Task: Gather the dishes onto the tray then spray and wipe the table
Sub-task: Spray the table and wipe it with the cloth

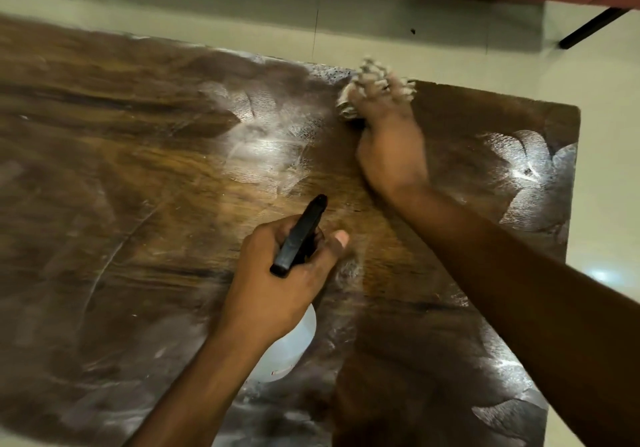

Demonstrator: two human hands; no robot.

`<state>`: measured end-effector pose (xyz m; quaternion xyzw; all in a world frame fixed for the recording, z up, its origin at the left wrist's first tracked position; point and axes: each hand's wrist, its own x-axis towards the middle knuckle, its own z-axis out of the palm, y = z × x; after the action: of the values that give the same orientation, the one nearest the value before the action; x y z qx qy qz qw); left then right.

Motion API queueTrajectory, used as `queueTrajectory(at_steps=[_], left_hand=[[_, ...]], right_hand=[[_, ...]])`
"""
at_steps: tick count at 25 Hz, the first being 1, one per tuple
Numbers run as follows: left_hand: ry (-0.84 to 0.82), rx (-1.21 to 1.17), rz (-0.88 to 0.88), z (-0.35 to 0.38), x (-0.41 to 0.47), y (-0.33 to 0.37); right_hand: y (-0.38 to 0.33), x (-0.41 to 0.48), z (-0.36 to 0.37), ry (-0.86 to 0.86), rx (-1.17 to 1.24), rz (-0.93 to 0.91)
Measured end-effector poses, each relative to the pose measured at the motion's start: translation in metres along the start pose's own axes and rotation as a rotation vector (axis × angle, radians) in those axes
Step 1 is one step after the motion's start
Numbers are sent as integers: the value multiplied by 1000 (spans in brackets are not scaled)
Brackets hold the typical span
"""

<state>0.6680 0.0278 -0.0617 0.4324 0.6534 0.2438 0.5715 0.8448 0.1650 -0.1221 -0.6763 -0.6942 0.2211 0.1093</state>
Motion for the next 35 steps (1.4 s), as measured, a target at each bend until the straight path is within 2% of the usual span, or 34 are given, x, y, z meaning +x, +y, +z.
queueTrajectory(at_steps=[3,4,5,6,9,10,11,13,16,18,19,20,22,24,25,27,30,32,33,34,35], left_hand=[[-16,-7,-19,-7,-5,-3],[-24,0,-21,-8,-6,-3],[-33,8,-16,-11,-7,-4],[-43,15,-5,-13,-8,-5],[-62,20,21,-22,-12,-9],[-66,18,18,-24,-13,-11],[-69,20,8,-27,-15,-13],[-74,28,-9,-31,-18,-16],[-89,84,-21,-39,-24,-20],[-117,115,-43,-43,-29,-21],[-129,127,-52,-44,-32,-22],[-135,141,-56,-45,-35,-24],[-145,158,-47,-45,-42,-29],[-170,163,-43,-43,-52,-33],[-178,164,-45,-41,-58,-35],[-170,153,-55,-39,-72,-41],[-142,158,-39,-38,-91,-53],[-127,180,-23,-36,-108,-61],[-127,177,-20,-34,-117,-65],[-131,167,-18,-33,-125,-69],[-140,157,-21,-31,-133,-73]], right_hand=[[-4,-15,3,-412,-147,-614],[7,-8,-4,-460,-196,-696],[18,1,-10,-445,-221,-653],[27,11,-14,-373,-219,-520],[37,33,-20,3,-56,5],[26,31,-15,76,-26,89],[12,22,-6,82,-26,94],[-16,-20,19,-56,-59,-88],[-27,-104,38,-432,-185,-602],[6,-123,25,-484,-225,-786],[26,-123,16,-430,-233,-747],[44,-121,8,-336,-225,-613],[63,-115,-6,-54,-132,-196],[43,-117,5,156,-48,173],[22,-124,17,209,-25,254],[-18,-158,49,164,0,170],[-44,-229,73,-166,42,-276],[-20,-251,59,-264,-9,-578],[-4,-253,50,-268,-97,-630],[11,-253,43,-250,-159,-566],[25,-251,35,-185,-178,-424]])
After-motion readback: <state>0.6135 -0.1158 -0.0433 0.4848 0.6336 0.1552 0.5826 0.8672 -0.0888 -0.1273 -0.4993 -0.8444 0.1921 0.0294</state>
